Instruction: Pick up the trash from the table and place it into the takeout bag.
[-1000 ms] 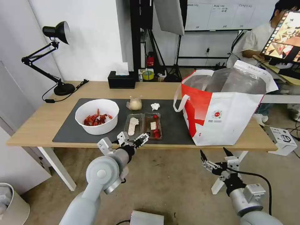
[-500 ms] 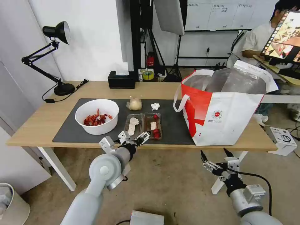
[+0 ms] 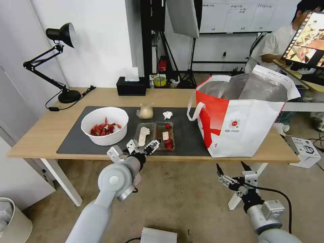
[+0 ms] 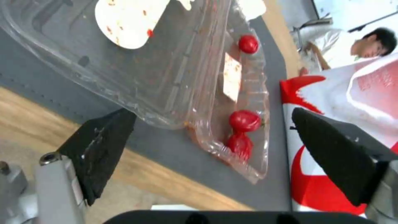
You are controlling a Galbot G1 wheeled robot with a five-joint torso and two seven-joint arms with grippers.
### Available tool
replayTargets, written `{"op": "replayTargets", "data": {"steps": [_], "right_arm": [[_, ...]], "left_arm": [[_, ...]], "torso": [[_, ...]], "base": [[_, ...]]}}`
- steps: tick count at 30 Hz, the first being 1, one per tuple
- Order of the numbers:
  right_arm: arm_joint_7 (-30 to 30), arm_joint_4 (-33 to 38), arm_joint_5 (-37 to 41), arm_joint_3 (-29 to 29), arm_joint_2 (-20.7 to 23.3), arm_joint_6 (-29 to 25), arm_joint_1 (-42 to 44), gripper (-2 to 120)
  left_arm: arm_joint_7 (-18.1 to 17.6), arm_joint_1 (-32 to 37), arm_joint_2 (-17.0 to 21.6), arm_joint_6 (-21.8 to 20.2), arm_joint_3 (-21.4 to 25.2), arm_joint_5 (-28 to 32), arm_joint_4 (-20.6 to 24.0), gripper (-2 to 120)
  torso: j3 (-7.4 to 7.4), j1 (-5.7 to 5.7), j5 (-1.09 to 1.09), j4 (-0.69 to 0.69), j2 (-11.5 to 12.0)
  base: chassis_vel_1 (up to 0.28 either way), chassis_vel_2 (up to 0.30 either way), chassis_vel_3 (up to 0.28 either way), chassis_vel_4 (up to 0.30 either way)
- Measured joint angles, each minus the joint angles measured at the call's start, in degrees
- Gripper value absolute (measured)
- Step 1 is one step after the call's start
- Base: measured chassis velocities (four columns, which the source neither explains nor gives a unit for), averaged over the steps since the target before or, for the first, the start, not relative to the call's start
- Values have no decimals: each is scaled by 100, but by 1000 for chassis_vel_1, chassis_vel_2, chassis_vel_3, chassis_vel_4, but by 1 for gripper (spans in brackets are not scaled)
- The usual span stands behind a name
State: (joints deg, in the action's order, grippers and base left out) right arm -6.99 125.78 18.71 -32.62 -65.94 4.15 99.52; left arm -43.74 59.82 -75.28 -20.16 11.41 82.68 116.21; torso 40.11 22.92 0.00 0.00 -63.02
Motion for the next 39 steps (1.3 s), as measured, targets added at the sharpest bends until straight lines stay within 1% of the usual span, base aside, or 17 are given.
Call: {"op": "replayTargets", "data": {"steps": [6, 12, 21, 26, 30, 34, 39], "right_arm": [[12, -7, -4, 2, -1, -14, 3, 100], [39, -22, -39, 0, -35, -36, 16, 100], [52, -28, -105, 34, -87, -44, 27, 100], [72, -11, -147, 28, -102, -67, 71, 100], [79, 7, -160, 14, -111, -75, 95, 100], [90, 39, -191, -21, -136, -116, 154, 100], [105, 94, -208, -52, -161, -135, 206, 100]], "left_arm": [[138, 61, -44, 203, 24, -18, 3, 100], [341, 140, -30, 403, 58, -105, 107, 100], [613, 221, 85, 507, 129, -333, 230, 100], [886, 253, 112, 680, 134, -558, 296, 100], [984, 253, 108, 770, 134, -581, 304, 100], [1184, 256, 88, 877, 115, -582, 345, 100], [1270, 247, 58, 916, 78, -592, 380, 100]], "torso": [[0, 0, 0, 0, 0], [0, 0, 0, 0, 0], [0, 0, 0, 0, 0], [0, 0, -1, 0, 0], [0, 0, 0, 0, 0], [0, 0, 0, 0, 0], [0, 0, 0, 0, 0]], "base": [[0, 0, 0, 0], [0, 0, 0, 0], [0, 0, 0, 0], [0, 0, 0, 0], [0, 0, 0, 0], [0, 0, 0, 0], [0, 0, 0, 0]]}}
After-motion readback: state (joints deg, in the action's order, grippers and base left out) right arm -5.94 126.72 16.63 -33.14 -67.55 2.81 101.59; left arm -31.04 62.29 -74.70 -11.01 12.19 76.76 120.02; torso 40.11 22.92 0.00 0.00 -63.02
